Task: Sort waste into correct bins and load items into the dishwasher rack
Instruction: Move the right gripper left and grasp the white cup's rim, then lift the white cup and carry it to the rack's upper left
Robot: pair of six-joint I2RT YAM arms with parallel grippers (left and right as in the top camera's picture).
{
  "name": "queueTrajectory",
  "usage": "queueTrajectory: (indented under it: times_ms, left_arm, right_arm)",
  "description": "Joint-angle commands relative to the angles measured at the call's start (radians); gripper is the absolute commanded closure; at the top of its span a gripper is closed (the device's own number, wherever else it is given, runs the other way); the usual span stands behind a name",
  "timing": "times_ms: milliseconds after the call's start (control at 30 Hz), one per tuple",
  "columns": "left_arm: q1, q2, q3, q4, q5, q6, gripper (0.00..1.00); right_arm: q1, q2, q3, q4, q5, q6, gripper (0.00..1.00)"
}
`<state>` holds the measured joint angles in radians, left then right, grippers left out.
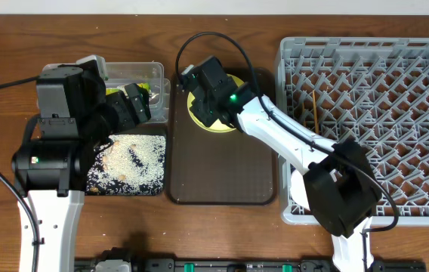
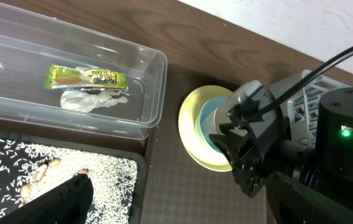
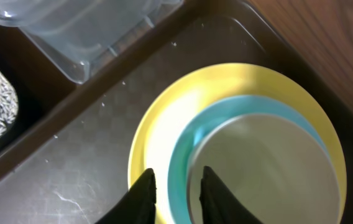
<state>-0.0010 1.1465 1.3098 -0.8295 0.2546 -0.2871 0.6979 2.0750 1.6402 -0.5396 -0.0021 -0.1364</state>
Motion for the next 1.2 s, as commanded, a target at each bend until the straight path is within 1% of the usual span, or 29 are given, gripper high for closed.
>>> queueTrajectory:
  times_ms: [0, 200, 400, 467, 500, 533, 800, 967, 1167]
  left_arm:
    - [0.005, 0.004, 0.009, 0.001, -0.013, 0.010, 0.08]
    - [0.005, 0.004, 0.009, 0.001, -0.013, 0.010, 0.08]
    - [0.005, 0.004, 0.009, 0.001, -0.013, 0.010, 0.08]
    - [0.005, 0.004, 0.009, 0.001, -0.013, 0.010, 0.08]
    - [0.005, 0.004, 0.009, 0.001, -0.013, 0.010, 0.08]
    - [0.005, 0.004, 0.009, 0.001, -0.013, 0.010, 0.08]
    - [0.005, 0.004, 0.009, 0.001, -0.013, 0.010, 0.08]
    - [0.005, 0.004, 0.009, 0.001, -0.013, 0.010, 0.08]
    - [0.005, 0.004, 0.009, 0.001, -0.013, 0.010, 0.08]
  right_arm:
    - [0.006, 0.018, -0.005, -0.016, 0.059, -0.004, 0.84]
    - [0.004, 0.018, -0.005, -0.081, 0.085, -0.004, 0.84]
    - [0.002, 0.018, -0.005, -0.077, 0.085, -0.003, 0.85]
    - [0.002, 0.018, -0.005, -0.073, 0.085, -0.003, 0.89]
    - [0.002, 0.018, -0.005, -0.073, 0.085, -0.004, 0.92]
    - [0.002, 0.018, -0.005, -0.071, 0.086, -0.004, 0.98]
    - [0.000, -0.002, -0.005, -0.071, 0.085, -0.003, 0.99]
    - [-0.022, -0.082, 0.006, -0.073, 0.042, -0.003, 0.99]
    - [-0.121, -0.254, 0.010, -0.073, -0.130, -0.003, 0.99]
